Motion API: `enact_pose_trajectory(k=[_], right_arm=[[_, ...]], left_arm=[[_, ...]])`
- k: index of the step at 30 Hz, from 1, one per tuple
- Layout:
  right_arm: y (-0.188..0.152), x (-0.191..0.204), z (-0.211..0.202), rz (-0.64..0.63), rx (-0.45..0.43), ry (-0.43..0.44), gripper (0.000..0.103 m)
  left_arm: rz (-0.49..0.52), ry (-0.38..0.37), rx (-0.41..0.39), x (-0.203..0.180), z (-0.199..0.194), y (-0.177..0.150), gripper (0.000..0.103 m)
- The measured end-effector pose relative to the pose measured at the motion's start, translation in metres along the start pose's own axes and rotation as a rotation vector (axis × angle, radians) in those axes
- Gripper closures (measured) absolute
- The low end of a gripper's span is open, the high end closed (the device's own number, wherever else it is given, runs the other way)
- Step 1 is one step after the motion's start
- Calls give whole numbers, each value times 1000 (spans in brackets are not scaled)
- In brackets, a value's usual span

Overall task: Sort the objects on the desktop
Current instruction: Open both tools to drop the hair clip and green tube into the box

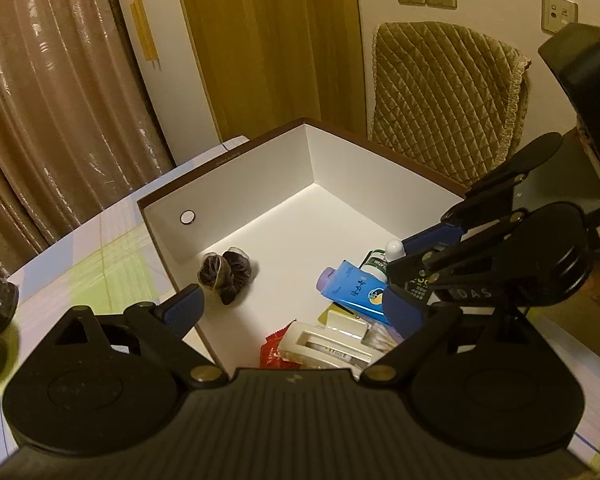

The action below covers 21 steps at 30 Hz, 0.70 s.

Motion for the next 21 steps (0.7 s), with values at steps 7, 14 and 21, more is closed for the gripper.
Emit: enact_pose_trajectory(k=[7, 14, 21], right_arm=[[0, -1, -4, 10, -16, -9, 89], [1, -2, -14, 36, -45, -22, 89], [5, -6, -27, 62, -124, -60, 0]], left_arm=[[-18, 18, -11, 4, -8, -1, 9], [-42, 44, -17, 9, -16, -3, 9], [-87, 79, -22, 16, -26, -5, 9]])
Point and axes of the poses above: each gripper's, at about its wrist camera, not at the fingertips, and z roughly the way its jaws point, x to its left, y to its top, the point moved 8 cm from there along z, roughly the way its jaws point, and after that the axes turned 5 degrees about y, right-handed, at the moved point
